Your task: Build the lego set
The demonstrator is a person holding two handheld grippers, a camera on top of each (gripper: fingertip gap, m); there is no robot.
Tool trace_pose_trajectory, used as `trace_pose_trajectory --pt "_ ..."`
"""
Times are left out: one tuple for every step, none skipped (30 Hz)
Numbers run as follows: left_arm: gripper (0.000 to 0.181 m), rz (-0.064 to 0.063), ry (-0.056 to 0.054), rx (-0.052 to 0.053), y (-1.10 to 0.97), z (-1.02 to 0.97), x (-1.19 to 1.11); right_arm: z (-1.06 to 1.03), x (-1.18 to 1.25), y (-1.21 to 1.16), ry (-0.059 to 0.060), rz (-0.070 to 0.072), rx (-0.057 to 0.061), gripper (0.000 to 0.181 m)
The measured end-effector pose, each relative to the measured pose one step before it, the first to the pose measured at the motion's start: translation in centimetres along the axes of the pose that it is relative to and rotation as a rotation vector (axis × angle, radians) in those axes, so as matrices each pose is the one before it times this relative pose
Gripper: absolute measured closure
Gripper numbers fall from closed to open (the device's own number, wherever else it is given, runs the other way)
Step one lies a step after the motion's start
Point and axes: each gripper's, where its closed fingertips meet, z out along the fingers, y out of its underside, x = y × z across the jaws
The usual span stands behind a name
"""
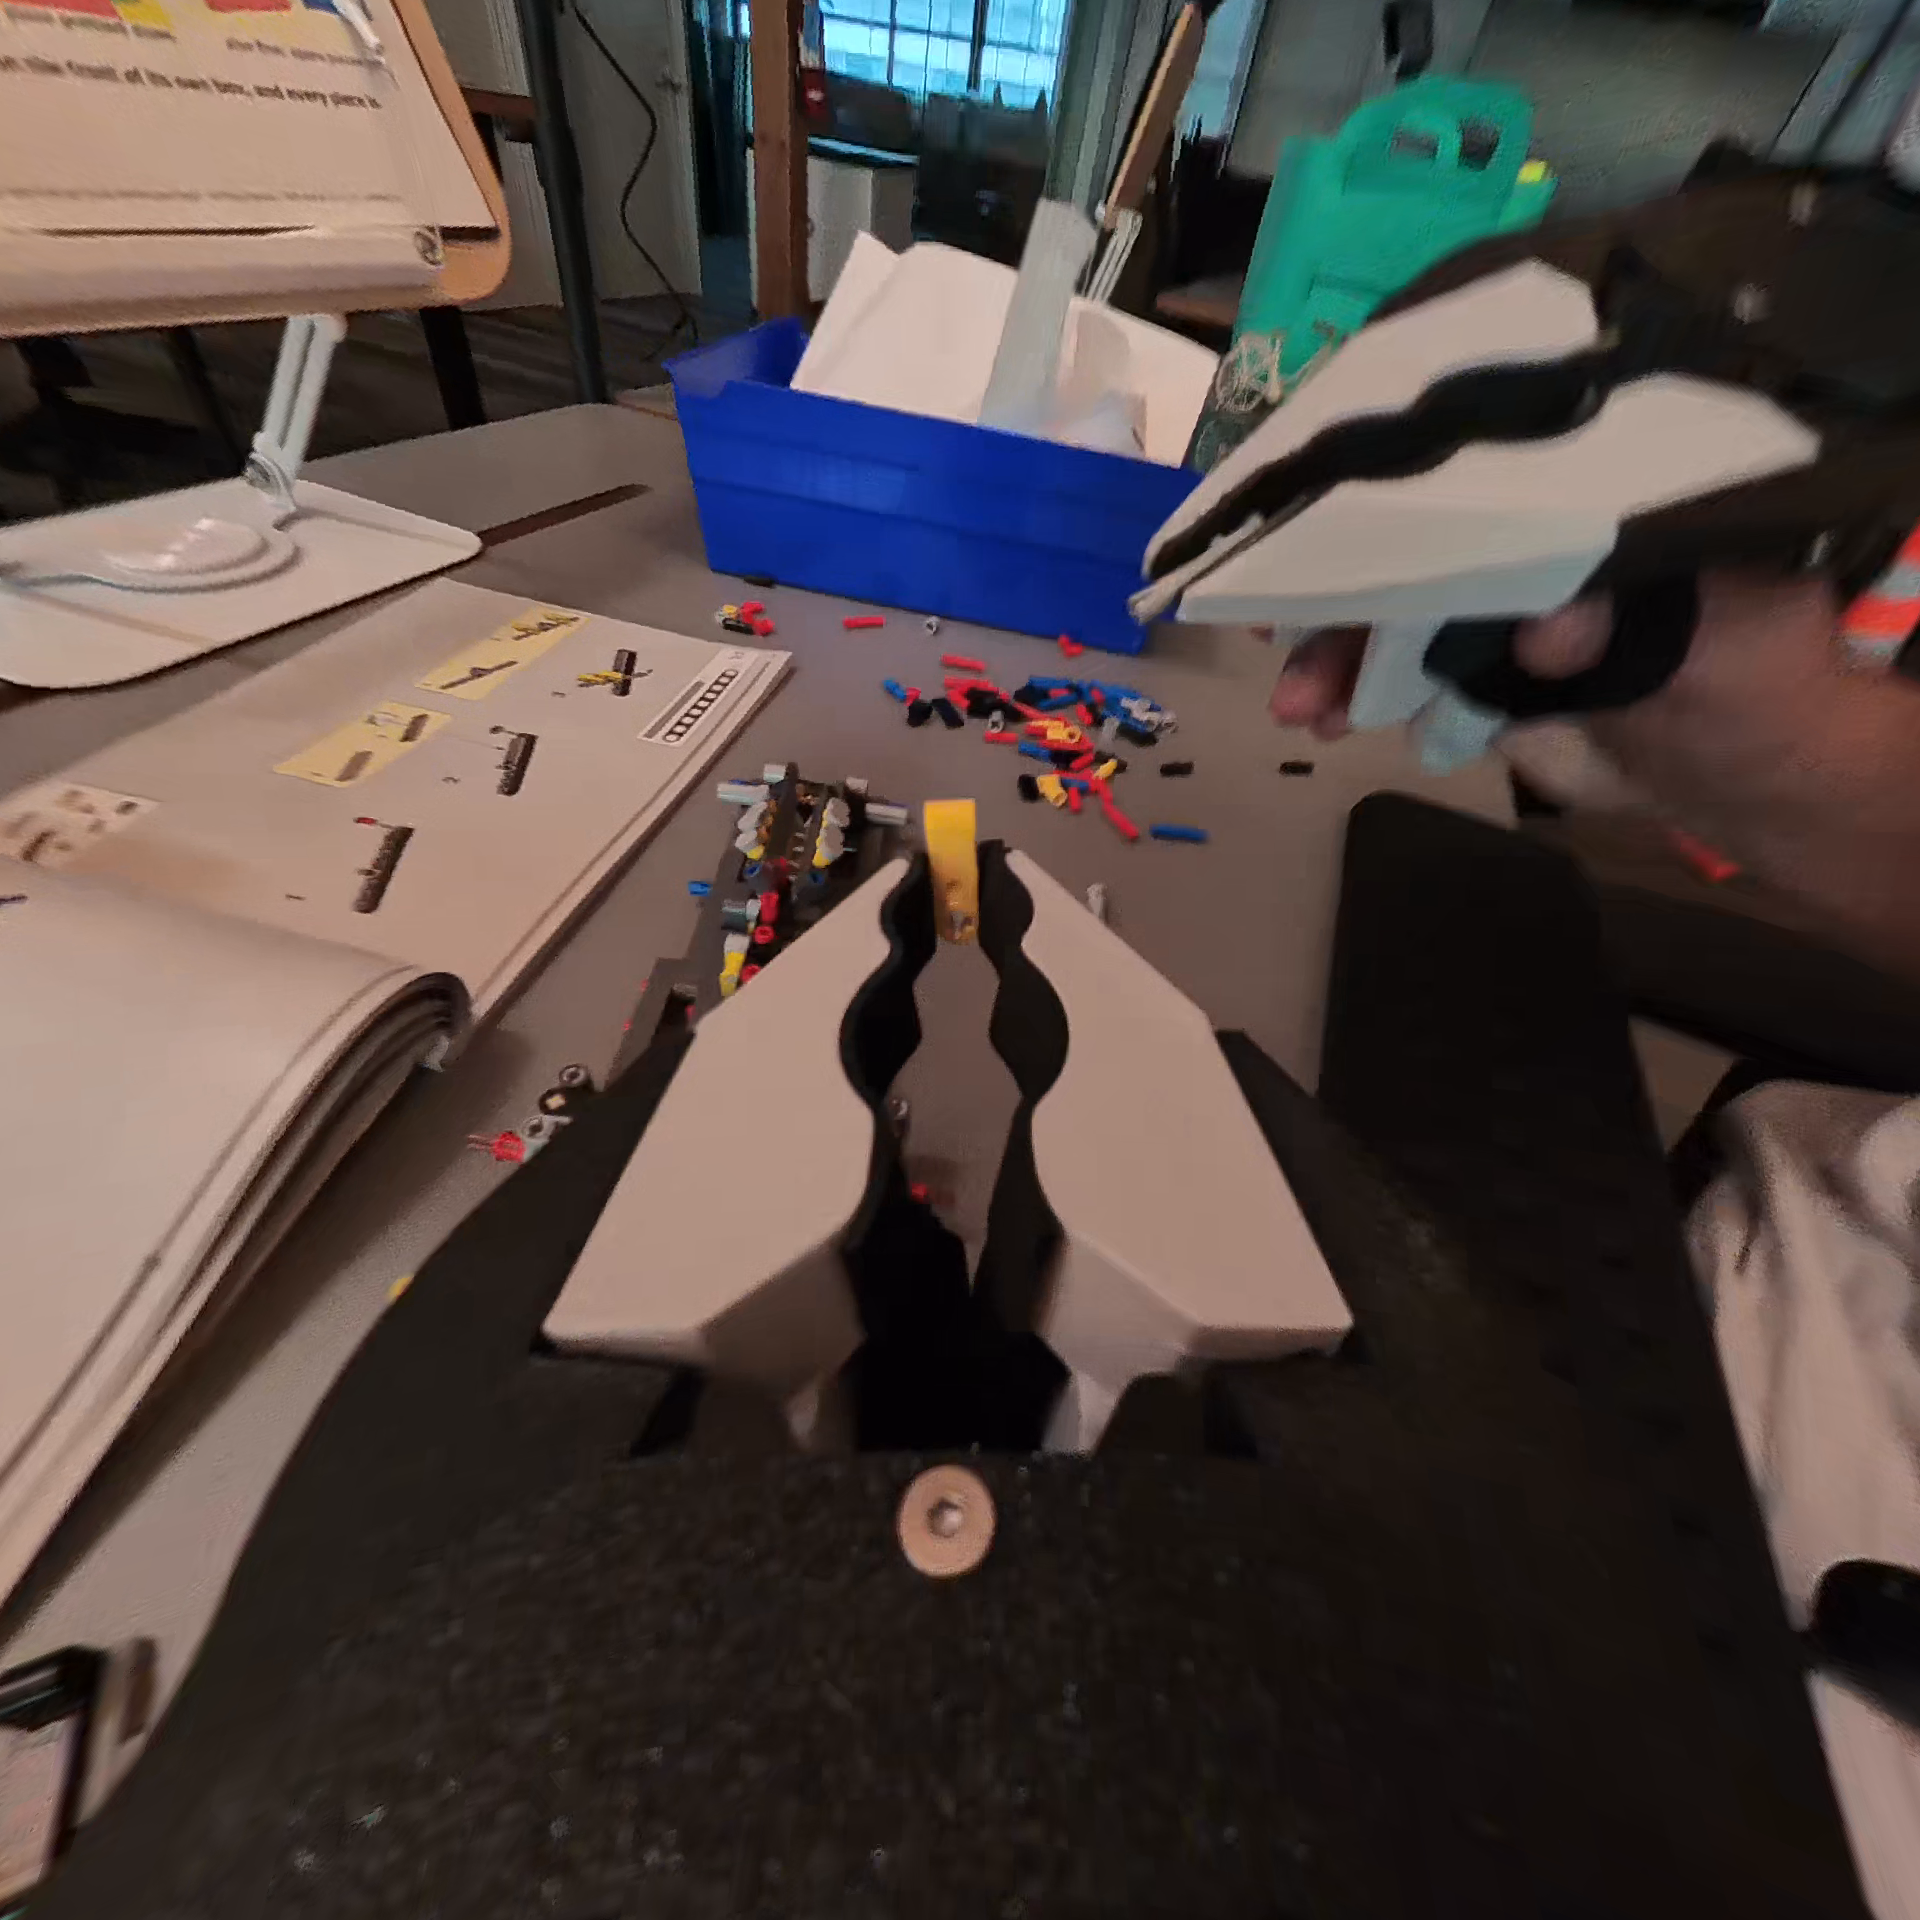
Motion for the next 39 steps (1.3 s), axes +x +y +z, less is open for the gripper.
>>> trace_pose_trajectory --pt "0.175 -0.0502 0.0131 0.0188 -0.252 -0.062 -0.072 0.959 -0.374 -0.629 0.0571 -0.0173 0.0553 0.177" --pt "0.175 -0.0471 0.0099 0.0173 -0.229 -0.055 -0.100 0.848 -0.595 -0.136 0.0276 -0.0186 0.0271 0.177" --pt "0.175 -0.0409 0.0064 0.0197 -0.275 -0.079 -0.114 0.757 -0.430 0.225 0.0228 -0.0020 0.0054 0.177" --pt "0.175 -0.0279 0.0026 0.0152 -0.210 -0.069 -0.112 0.580 -0.430 0.178 0.0103 0.0188 0.0125 0.177" --pt "0.175 -0.0110 -0.0062 0.0066 -0.081 -0.020 -0.175 0.364 -0.380 0.133 -0.0003 0.0431 0.0179 0.177" --pt "0.175 0.0012 -0.0076 -0.0011 0.047 0.027 -0.133 0.187 -0.036 0.081 0.0119 0.0494 0.0214 0.177" --pt "0.175 0.0037 -0.0029 -0.0043 0.098 0.049 -0.010 0.116 0.128 0.120 0.0154 0.0231 0.0179 0.177" --pt "0.175 0.0043 -0.0031 -0.0025 0.079 0.047 0.032 0.134 0.104 0.198 0.0099 0.0031 0.0061 0.177" --pt "0.175 0.0084 -0.0070 -0.0012 0.041 0.037 0.017 0.135 0.128 0.154 0.0094 -0.0002 0.0042 0.177" --pt "0.175 0.0100 -0.0063 0.0006 0.003 0.024 0.038 0.192 0.029 0.266 0.0006 0.0051 -0.0084 0.177" --pt "0.175 0.0073 -0.0083 -0.0031 0.055 0.052 -0.008 0.180 0.035 0.284 0.0014 0.0067 -0.0113 0.177" --pt "0.175 0.0033 -0.0016 -0.0035 0.071 0.068 0.050 0.040 0.000 -0.051 -0.0013 0.0037 0.0108 0.177" --pt "0.175 0.0009 -0.0020 0.0006 -0.004 0.036 0.040 0.021 -0.005 -0.032 -0.0029 0.0068 0.0076 0.177" --pt "0.175 0.0050 -0.0074 0.0013 -0.026 0.026 -0.042 0.016 0.079 -0.001 0.0013 0.0092 0.0048 0.177" --pt "0.175 0.0081 -0.0114 0.0001 0.002 0.016 -0.112 0.075 0.052 0.049 0.0007 0.0110 0.0006 0.177" --pt "0.175 0.0058 -0.0082 0.0012 0.003 0.028 -0.065 0.046 0.020 0.035 -0.0007 0.0087 0.0023 0.177" --pt "0.174 0.0015 -0.0031 0.0060 -0.082 0.001 0.013 -0.013 0.051 -0.063 0.0050 0.0089 0.0125 0.177" --pt "0.175 0.0014 -0.0055 0.0105 -0.161 0.003 0.023 -0.037 0.016 -0.159 0.0050 0.0159 0.0226 0.177" --pt "0.175 0.0075 -0.0145 0.0089 -0.125 0.056 -0.038 0.029 0.061 -0.090 0.0051 0.0260 0.0109 0.176" --pt "0.175 0.0133 -0.0213 0.0105 -0.162 0.056 -0.087 0.047 0.090 -0.104 0.0038 0.0282 0.0109 0.176" --pt "0.175 0.0205 -0.0269 0.0116 -0.202 0.043 -0.111 0.065 0.052 -0.157 0.0005 0.0327 0.0156 0.176" --pt "0.175 0.0323 -0.0347 0.0118 -0.204 0.039 -0.159 0.069 0.055 -0.130 -0.0013 0.0374 0.0149 0.176" --pt "0.175 0.0356 -0.0377 0.0127 -0.216 0.002 -0.172 0.055 0.000 -0.114 -0.0070 0.0413 0.0160 0.177" --pt "0.175 0.0296 -0.0331 0.0119 -0.193 -0.017 -0.148 0.061 -0.034 -0.128 -0.0099 0.0353 0.0169 0.177" --pt "0.175 0.0228 -0.0235 0.0106 -0.154 -0.033 -0.077 0.028 -0.030 -0.111 -0.0104 0.0303 0.0129 0.177" --pt "0.175 0.0197 -0.0170 0.0089 -0.146 -0.029 -0.065 0.027 -0.047 -0.094 -0.0083 0.0270 0.0105 0.177" --pt "0.174 0.0268 -0.0189 0.0078 -0.138 -0.035 -0.076 0.037 -0.093 -0.082 -0.0036 0.0238 0.0146 0.177" --pt "0.175 0.0399 -0.0221 0.0070 -0.115 -0.039 -0.094 0.009 -0.070 -0.098 -0.0026 0.0106 0.0117 0.177" --pt "0.174 0.0488 -0.0242 0.0030 -0.068 -0.034 -0.137 0.031 -0.050 -0.056 -0.0017 -0.0091 0.0019 0.177" --pt "0.174 0.0464 -0.0190 -0.0007 -0.009 -0.005 -0.120 0.033 -0.010 0.008 -0.0002 -0.0127 -0.0031 0.177" --pt "0.174 0.0345 -0.0098 -0.0016 0.010 -0.004 -0.055 -0.030 0.018 -0.003 -0.0013 -0.0056 -0.0014 0.177" --pt "0.175 0.0254 -0.0079 -0.0032 0.032 -0.030 -0.058 0.007 -0.010 0.079 -0.0011 -0.0106 -0.0066 0.177" --pt "0.174 0.0276 -0.0097 -0.0018 0.006 -0.033 -0.004 -0.015 -0.028 0.024 0.0027 -0.0194 -0.0041 0.177" --pt "0.174 0.0354 -0.0070 0.0012 -0.045 -0.042 0.158 -0.010 -0.054 0.006 0.0079 -0.0272 -0.0037 0.177" --pt "0.174 0.0250 -0.0091 0.0061 -0.136 -0.059 0.084 -0.057 -0.079 -0.099 0.0080 -0.0307 0.0024 0.177" --pt "0.174 0.0065 -0.0012 0.0082 -0.179 -0.058 0.034 -0.093 -0.070 -0.166 0.0017 -0.0214 0.0056 0.177" --pt "0.174 0.0058 0.0026 0.0043 -0.097 -0.012 0.022 -0.037 -0.033 -0.062 -0.0042 -0.0042 0.0020 0.177" --pt "0.174 0.0156 0.0011 -0.0024 0.072 0.044 0.007 0.010 0.060 0.098 -0.0098 0.0126 -0.0056 0.177" --pt "0.174 0.0140 0.0072 -0.0066 0.166 0.078 0.078 0.006 0.123 0.188 -0.0142 0.0239 -0.0080 0.177"
